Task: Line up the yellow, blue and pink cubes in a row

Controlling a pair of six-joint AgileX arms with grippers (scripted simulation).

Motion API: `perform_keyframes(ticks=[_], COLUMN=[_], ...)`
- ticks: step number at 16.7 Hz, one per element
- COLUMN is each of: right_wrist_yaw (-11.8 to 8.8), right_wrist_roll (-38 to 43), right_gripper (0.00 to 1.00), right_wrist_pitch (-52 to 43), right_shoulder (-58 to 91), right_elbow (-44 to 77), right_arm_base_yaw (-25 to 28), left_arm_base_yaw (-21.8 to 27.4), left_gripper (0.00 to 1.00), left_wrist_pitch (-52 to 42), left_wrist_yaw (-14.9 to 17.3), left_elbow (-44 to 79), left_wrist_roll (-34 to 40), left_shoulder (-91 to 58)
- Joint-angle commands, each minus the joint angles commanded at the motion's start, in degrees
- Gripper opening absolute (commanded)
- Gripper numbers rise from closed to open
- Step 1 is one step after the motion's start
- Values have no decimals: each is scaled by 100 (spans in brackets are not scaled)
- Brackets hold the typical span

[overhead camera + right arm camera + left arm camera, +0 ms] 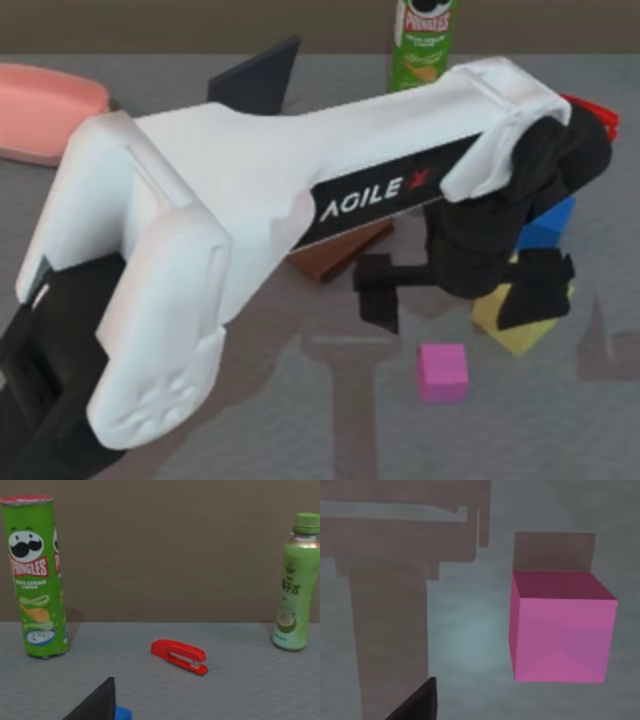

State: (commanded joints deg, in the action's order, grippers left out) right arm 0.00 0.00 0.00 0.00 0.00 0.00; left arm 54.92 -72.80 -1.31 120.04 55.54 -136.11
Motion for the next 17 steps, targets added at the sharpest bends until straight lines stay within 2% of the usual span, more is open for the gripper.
perform_keyframes(ticks=[4, 8, 12, 17], right_wrist_yaw=[-4, -24, -15, 12], right_wrist_roll=[-28, -391, -1072, -2173], right_gripper=[100, 100, 100, 100], right_wrist_pitch=[-38, -543, -1511, -3117], right_shoulder=[57, 842, 2530, 5683], right_elbow=[56, 837, 2436, 5032], right_arm_base_yaw=[11, 117, 271, 510], left_arm_base_yaw=[4, -421, -1258, -2594], left_gripper=[100, 100, 100, 100], left_wrist_pitch=[48, 519, 1430, 2941], left_wrist_yaw=[-3, -40, -82, -91], left_elbow=[-66, -846, -2402, -5135], left_wrist_roll=[-10, -151, -502, -1394], left_shoulder=[38, 860, 2635, 5797])
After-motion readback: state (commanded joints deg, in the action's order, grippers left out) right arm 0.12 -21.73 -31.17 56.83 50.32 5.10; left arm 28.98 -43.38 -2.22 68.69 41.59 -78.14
